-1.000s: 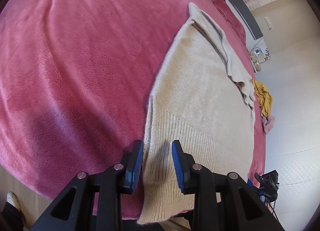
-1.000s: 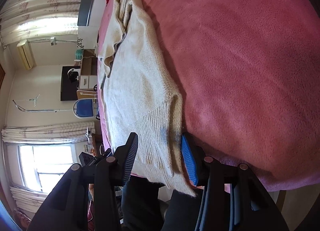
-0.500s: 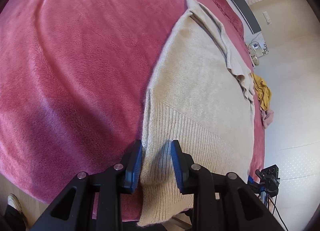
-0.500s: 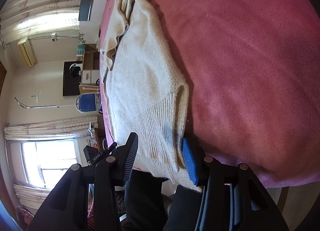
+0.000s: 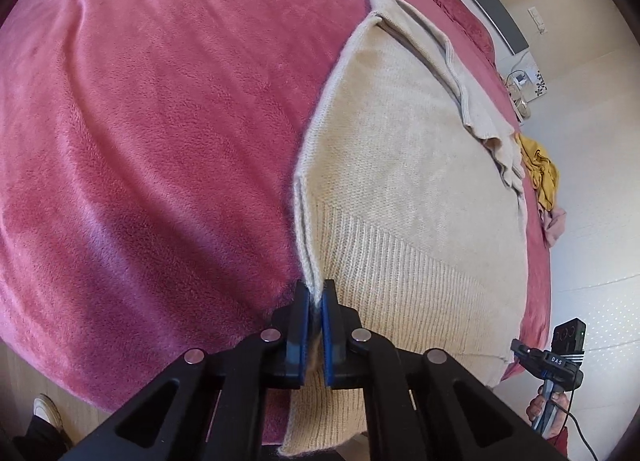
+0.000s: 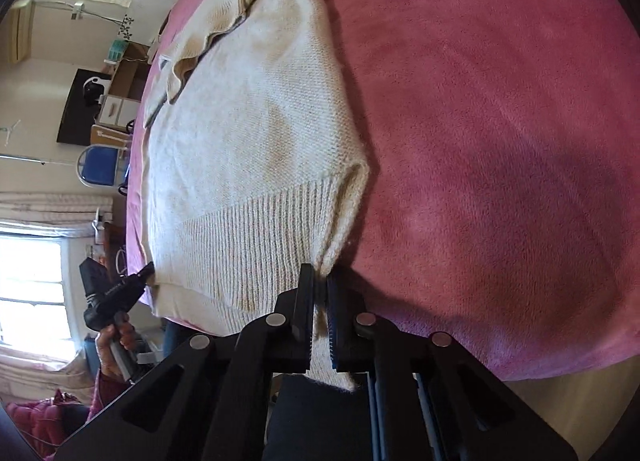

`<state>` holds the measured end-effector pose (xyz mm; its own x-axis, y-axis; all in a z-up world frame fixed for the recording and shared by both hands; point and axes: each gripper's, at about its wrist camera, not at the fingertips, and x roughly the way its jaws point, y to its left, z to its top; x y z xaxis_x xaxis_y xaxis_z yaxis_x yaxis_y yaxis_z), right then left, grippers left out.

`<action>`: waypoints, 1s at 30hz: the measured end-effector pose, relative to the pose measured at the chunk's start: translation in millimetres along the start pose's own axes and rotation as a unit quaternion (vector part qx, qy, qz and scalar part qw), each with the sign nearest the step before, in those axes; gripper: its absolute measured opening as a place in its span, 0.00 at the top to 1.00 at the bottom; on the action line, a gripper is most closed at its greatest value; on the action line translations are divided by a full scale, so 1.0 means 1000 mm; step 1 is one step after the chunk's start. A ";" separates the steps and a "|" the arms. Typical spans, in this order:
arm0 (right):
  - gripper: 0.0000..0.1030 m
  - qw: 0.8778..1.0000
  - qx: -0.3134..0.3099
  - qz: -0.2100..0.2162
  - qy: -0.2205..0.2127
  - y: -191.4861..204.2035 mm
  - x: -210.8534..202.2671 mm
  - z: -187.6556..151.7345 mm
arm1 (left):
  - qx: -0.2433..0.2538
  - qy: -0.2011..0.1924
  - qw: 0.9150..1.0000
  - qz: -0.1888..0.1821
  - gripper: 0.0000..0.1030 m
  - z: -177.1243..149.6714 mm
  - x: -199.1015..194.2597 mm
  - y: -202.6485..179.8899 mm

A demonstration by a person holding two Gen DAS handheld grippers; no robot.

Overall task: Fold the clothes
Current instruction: 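Close both grippers on the side edge of the sweater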

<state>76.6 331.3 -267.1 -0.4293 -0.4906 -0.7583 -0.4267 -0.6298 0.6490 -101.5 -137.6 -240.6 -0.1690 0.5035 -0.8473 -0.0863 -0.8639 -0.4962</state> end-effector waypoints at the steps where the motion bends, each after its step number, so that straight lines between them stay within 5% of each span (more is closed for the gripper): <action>1: 0.94 1.000 0.000 0.003 0.001 0.000 0.000 -0.001 | 0.000 -0.001 1.000 0.000 0.96 0.000 0.000 0.000; 17: 0.92 0.998 0.012 0.030 0.048 -0.013 0.007 0.000 | -0.019 -0.004 1.000 -0.010 0.96 -0.004 -0.002 0.009; 23: 0.95 1.000 0.005 0.017 0.017 -0.003 0.001 -0.008 | -0.020 -0.014 1.000 -0.020 0.96 -0.006 -0.007 0.007; 30: 0.95 0.992 0.010 0.124 -0.016 0.008 -0.018 -0.007 | 0.013 -0.047 0.997 -0.057 0.96 -0.008 -0.023 -0.014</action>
<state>86.4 330.9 -248.9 -0.5476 -0.6104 -0.5724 -0.3200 -0.4793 0.8173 -89.0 -137.3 -215.3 -0.2474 0.5967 -0.7634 -0.1358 -0.8015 -0.5824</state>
